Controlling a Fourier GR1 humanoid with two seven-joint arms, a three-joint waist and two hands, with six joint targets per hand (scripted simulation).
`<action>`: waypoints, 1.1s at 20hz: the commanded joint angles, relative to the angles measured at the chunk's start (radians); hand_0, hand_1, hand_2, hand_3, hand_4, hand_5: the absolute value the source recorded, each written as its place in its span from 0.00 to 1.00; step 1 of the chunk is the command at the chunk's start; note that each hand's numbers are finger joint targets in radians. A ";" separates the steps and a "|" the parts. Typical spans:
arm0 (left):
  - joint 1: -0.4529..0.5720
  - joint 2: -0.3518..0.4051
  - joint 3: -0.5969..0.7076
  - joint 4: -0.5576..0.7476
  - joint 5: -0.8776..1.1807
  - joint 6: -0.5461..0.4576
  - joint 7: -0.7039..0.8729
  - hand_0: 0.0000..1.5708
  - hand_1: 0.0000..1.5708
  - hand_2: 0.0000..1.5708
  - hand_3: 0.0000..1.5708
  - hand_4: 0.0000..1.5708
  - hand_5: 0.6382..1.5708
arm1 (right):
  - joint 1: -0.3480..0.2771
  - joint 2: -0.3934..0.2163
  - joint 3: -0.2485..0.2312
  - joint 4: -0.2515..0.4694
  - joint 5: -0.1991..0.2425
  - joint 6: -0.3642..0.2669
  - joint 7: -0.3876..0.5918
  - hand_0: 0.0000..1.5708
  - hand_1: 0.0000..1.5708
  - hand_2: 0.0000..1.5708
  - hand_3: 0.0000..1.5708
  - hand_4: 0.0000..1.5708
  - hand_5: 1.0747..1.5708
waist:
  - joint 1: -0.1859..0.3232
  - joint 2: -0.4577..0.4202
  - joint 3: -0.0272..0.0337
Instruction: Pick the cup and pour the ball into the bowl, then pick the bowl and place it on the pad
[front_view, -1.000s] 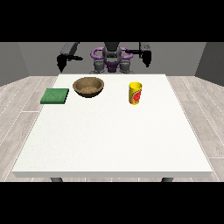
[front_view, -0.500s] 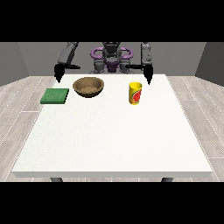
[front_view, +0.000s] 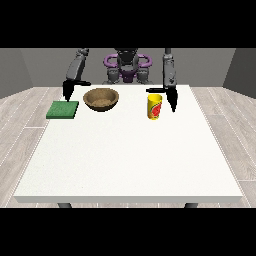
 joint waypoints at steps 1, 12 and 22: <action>-0.070 0.024 0.049 0.128 0.020 -0.003 -0.076 0.00 0.00 0.00 0.00 0.00 0.82 | -0.050 -0.040 -0.022 0.024 -0.028 0.043 0.001 0.00 0.00 0.00 0.00 0.00 0.95 | -0.030 0.040 -0.0001; -0.206 0.086 0.107 0.275 0.038 0.009 -0.177 0.00 0.00 0.00 0.00 0.00 0.83 | -0.083 -0.103 -0.044 0.092 -0.010 0.101 -0.153 0.00 0.00 0.00 0.00 0.00 0.94 | -0.082 0.172 0.0000; -0.130 0.069 0.134 0.197 -0.025 0.248 -0.225 0.87 0.87 1.00 1.00 0.77 0.95 | -0.125 -0.213 -0.078 0.087 -0.070 0.166 -0.120 0.00 0.00 0.16 0.00 0.10 0.96 | -0.148 0.245 0.0007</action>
